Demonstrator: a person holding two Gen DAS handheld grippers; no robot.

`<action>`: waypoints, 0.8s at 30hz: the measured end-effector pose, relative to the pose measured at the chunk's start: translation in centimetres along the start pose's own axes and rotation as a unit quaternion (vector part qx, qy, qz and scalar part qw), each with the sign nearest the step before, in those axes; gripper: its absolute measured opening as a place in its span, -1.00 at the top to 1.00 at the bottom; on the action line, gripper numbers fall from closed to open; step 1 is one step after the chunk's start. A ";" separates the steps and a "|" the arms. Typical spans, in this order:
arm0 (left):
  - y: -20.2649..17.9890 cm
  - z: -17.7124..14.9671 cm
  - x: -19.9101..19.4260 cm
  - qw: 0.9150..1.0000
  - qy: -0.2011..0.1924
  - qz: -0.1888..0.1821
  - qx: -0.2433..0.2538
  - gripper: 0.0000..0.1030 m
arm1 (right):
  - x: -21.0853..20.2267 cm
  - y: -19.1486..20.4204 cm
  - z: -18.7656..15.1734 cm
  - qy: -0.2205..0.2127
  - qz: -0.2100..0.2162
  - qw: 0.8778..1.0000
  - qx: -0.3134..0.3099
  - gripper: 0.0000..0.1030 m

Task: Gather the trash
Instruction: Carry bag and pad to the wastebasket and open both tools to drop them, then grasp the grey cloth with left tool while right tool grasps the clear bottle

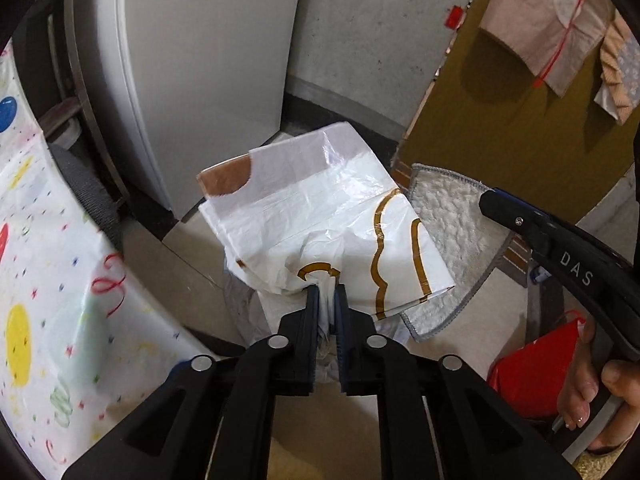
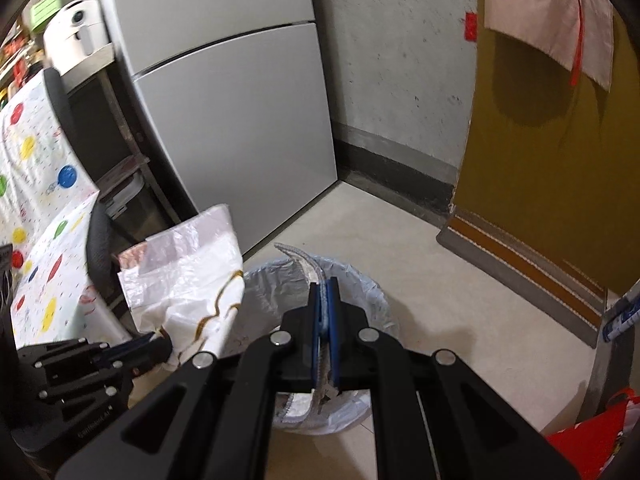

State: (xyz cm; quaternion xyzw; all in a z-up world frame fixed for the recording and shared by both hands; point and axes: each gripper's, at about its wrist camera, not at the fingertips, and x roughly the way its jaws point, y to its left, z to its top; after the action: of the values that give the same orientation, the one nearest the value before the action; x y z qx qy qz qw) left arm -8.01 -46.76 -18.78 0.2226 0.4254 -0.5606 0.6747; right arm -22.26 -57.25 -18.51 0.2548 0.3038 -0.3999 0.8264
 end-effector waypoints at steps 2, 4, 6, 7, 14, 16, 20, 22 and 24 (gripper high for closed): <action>0.0 0.8 0.2 1.000 -0.002 0.000 -0.004 0.41 | 0.8 -0.3 0.3 0.009 0.002 1.000 0.013 0.84; 0.2 1.1 0.0 1.000 -0.010 -0.006 -0.005 0.25 | 1.1 -0.6 0.6 0.011 0.006 1.000 0.026 0.63; 0.4 1.0 -0.7 1.000 -0.018 -0.008 -0.006 0.11 | 0.9 -0.7 0.8 0.007 0.008 0.999 0.031 0.52; 0.5 1.0 -1.2 1.000 -0.023 -0.008 -0.006 0.10 | 0.6 -0.7 0.8 0.005 0.009 1.000 0.030 0.52; 1.9 0.5 -6.0 0.997 -0.069 0.029 -0.012 0.09 | -3.8 0.7 1.3 -0.032 0.023 0.999 0.004 0.52; 2.8 -0.2 -8.0 0.995 -0.082 0.044 -0.019 0.09 | -5.5 1.7 1.7 -0.049 0.029 0.998 -0.009 0.52; 5.1 -2.1 -11.7 0.992 -0.102 0.067 -0.037 0.08 | -8.7 4.9 1.9 -0.077 0.058 0.995 -0.040 0.52; 6.5 -3.2 -13.5 0.989 -0.113 0.082 -0.051 0.07 | -10.0 7.1 1.5 -0.084 0.081 0.991 -0.062 0.52; 8.0 -4.8 -15.9 0.984 -0.128 0.099 -0.068 -0.03 | -10.8 10.0 0.9 -0.084 0.110 0.986 -0.092 0.52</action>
State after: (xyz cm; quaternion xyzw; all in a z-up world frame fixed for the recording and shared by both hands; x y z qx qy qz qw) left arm -2.16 -31.84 -9.72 0.1433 0.3487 -0.4844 0.7894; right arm -19.23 -46.85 -8.48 0.1753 0.2391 -0.2972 0.9076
